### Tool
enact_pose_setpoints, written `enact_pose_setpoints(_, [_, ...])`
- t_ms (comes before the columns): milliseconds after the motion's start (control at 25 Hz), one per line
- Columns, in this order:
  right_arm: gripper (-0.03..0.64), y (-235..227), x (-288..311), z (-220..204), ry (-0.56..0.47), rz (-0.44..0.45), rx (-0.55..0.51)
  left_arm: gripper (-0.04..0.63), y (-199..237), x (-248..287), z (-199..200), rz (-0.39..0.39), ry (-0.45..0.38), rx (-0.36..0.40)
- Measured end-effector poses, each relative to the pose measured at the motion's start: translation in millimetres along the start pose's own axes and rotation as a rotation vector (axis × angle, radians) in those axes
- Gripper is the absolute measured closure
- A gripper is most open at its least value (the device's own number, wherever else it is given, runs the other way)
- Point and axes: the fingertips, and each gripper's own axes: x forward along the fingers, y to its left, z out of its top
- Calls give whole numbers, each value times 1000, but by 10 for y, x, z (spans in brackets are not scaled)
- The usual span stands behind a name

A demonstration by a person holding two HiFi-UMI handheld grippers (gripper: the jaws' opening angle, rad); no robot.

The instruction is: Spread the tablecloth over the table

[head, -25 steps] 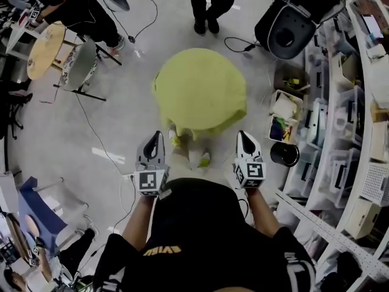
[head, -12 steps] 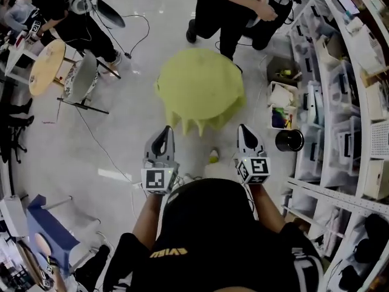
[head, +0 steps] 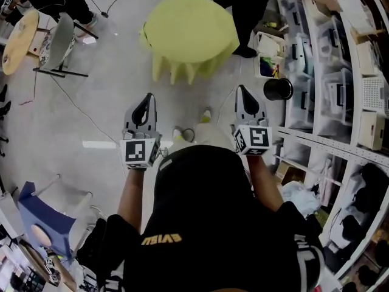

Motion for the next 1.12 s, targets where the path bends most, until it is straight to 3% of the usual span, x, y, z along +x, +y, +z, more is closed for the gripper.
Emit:
enact_pose_setpoints(200, [615, -214, -203, -25, 17, -27, 53, 577, -157, 5, -118, 21, 57, 25])
enact_pose_setpoints(320, [614, -153, -269, -137, 50, 1, 38, 577, -210, 30, -158, 10, 83, 61])
enact_pose_setpoints(600, [614, -331, -292, 97, -15, 30, -20, 577, -351, 98, 300, 49, 6, 81])
enact_pose_setpoints(880, [615, -690, -348, 135, -36, -15, 76, 577, -395, 257, 593, 74, -2, 116])
enact_pose_setpoints(1120, [614, -875, -383, 50, -48, -11, 76, 577, -457, 348, 659, 85, -17, 122])
